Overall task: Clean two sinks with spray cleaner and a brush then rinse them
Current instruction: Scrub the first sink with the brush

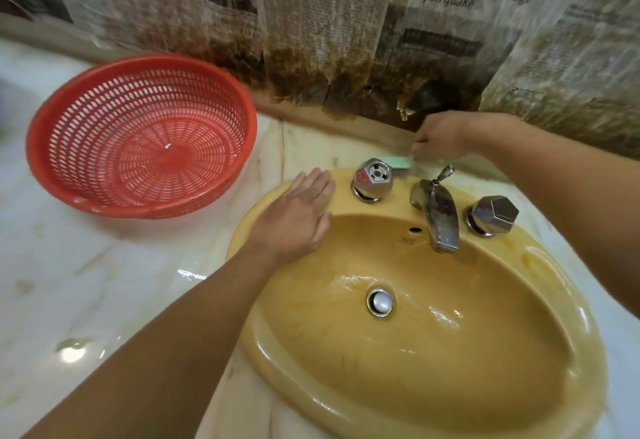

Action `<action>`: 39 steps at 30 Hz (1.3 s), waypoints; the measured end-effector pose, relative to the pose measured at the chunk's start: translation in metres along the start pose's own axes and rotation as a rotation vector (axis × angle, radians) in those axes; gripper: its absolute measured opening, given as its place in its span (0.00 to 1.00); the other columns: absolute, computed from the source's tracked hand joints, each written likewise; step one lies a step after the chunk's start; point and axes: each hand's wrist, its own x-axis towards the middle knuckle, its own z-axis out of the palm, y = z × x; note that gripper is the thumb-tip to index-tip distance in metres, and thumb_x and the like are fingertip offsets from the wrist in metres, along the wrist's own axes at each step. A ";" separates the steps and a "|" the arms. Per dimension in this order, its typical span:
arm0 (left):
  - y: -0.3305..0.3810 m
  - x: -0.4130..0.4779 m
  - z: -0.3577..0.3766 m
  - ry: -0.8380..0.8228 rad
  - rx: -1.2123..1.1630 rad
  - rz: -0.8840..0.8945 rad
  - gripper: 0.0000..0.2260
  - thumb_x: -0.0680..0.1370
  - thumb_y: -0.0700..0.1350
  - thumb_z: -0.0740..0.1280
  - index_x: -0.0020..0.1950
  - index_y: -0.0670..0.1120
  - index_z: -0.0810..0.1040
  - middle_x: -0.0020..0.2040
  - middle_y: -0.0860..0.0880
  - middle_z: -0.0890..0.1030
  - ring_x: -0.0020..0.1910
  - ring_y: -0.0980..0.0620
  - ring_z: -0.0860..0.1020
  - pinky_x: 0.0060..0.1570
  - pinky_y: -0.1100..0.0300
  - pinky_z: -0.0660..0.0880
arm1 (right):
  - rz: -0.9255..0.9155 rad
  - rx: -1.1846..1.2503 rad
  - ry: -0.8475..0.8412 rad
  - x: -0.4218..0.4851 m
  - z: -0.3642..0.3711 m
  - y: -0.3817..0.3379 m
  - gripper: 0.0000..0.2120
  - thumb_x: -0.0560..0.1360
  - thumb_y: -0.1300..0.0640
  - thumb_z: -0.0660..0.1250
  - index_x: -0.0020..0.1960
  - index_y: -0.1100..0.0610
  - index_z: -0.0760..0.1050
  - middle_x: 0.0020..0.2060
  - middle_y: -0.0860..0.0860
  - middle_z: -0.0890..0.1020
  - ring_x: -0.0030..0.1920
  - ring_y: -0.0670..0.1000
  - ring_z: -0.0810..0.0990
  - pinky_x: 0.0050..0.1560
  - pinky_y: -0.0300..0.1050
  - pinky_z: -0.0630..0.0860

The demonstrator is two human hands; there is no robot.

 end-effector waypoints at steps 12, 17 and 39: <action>-0.001 0.012 0.003 -0.001 0.010 0.085 0.30 0.82 0.53 0.47 0.79 0.37 0.63 0.79 0.39 0.64 0.80 0.44 0.59 0.80 0.52 0.48 | 0.091 0.241 0.550 -0.091 0.042 0.032 0.17 0.83 0.44 0.56 0.60 0.47 0.81 0.48 0.50 0.84 0.49 0.55 0.80 0.43 0.49 0.76; 0.001 0.011 0.001 -0.032 0.045 0.081 0.31 0.82 0.54 0.45 0.80 0.38 0.60 0.80 0.41 0.62 0.81 0.45 0.57 0.80 0.52 0.47 | 0.018 0.471 0.277 -0.140 0.057 0.060 0.14 0.81 0.46 0.64 0.53 0.49 0.86 0.46 0.50 0.87 0.46 0.49 0.82 0.44 0.42 0.73; 0.007 0.002 0.001 -0.053 0.078 0.113 0.31 0.82 0.55 0.45 0.82 0.41 0.56 0.82 0.44 0.58 0.82 0.46 0.51 0.79 0.56 0.40 | -0.051 0.568 0.272 -0.121 0.061 0.069 0.10 0.74 0.46 0.70 0.48 0.47 0.87 0.36 0.42 0.85 0.38 0.49 0.80 0.38 0.42 0.75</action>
